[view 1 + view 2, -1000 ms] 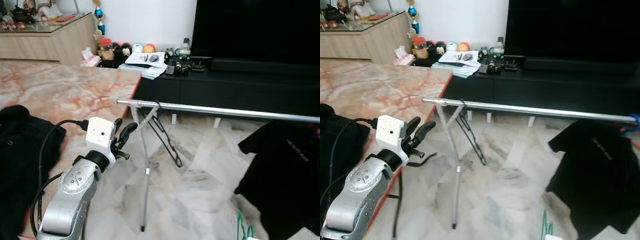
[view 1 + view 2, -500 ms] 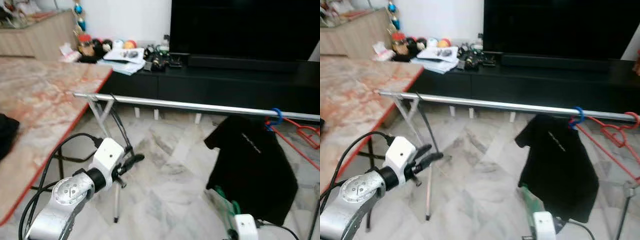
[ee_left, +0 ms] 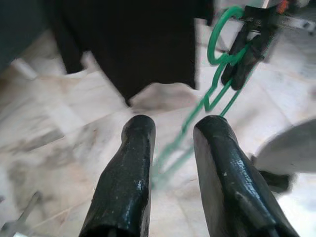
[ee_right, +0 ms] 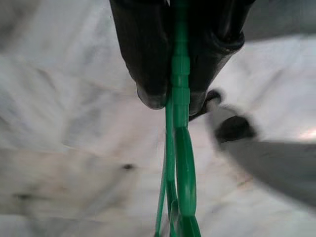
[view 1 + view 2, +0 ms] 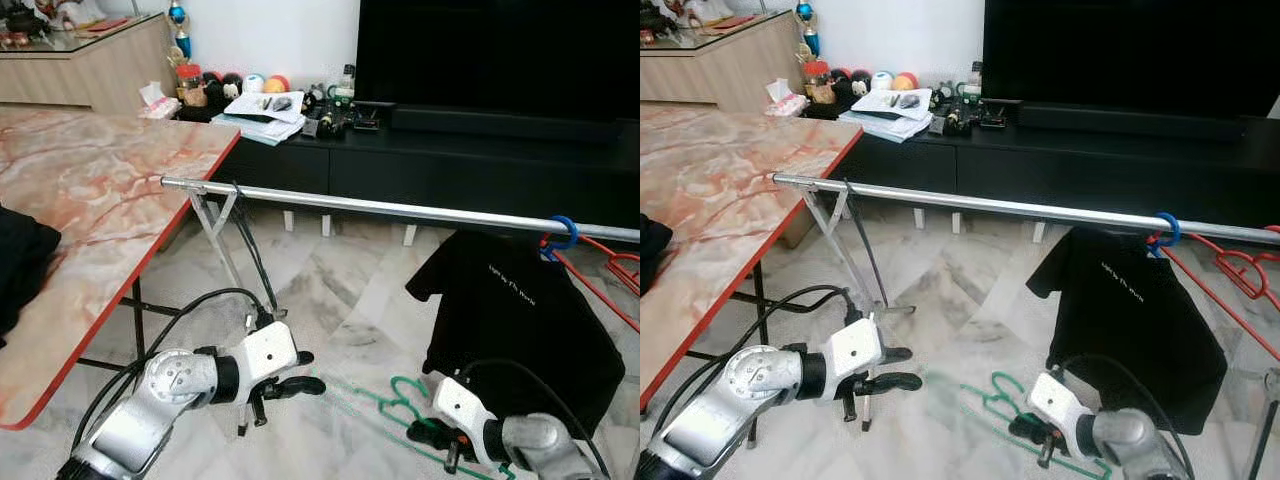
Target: Hang hanger
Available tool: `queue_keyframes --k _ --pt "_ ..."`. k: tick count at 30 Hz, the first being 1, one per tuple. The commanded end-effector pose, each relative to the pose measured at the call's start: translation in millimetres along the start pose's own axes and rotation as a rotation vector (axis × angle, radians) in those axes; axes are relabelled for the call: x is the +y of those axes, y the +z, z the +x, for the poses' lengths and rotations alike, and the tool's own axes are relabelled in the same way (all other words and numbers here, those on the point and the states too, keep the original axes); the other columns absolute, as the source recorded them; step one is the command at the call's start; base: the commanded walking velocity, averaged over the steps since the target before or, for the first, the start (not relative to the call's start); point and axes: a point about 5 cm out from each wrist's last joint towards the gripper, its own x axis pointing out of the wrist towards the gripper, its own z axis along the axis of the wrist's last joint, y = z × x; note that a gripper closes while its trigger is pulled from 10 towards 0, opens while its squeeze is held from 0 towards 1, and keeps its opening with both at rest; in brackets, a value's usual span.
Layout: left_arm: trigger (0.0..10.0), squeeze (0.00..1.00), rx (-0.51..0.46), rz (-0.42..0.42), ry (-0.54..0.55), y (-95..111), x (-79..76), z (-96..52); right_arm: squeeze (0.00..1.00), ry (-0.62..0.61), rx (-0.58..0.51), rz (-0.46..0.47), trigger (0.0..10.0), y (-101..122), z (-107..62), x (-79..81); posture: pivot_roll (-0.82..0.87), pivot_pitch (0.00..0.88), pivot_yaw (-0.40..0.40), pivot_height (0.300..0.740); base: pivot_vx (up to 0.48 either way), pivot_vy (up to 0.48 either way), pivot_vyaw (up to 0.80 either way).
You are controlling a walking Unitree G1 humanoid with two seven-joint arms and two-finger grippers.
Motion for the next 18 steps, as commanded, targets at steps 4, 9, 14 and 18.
queue_keyframes --k 4,9,14,18 --pt "10.0 0.0 0.007 0.055 -0.156 6 -3.6 5.6 0.0 0.127 -0.005 -0.17 10.0 28 -4.3 -3.1 0.0 0.065 0.007 0.74 0.0 0.0 0.0" --pt "10.0 0.0 0.014 0.07 -0.274 10 -9.9 12.2 0.0 0.143 -0.035 -0.235 10.0 46 -5.1 -3.6 -0.01 0.069 0.009 0.74 0.0 0.0 0.0" --pt "10.0 0.0 0.005 0.078 -0.333 13 -15.4 20.3 0.0 0.148 -0.058 -0.294 10.0 62 -7.3 -4.1 -0.01 0.074 0.012 0.74 0.0 0.0 0.0" --pt "10.0 0.0 0.009 0.089 -0.339 14 -15.2 24.5 0.0 0.155 -0.065 -0.317 10.0 68 -9.4 -2.6 -0.02 0.076 0.01 0.74 0.0 0.0 0.0"
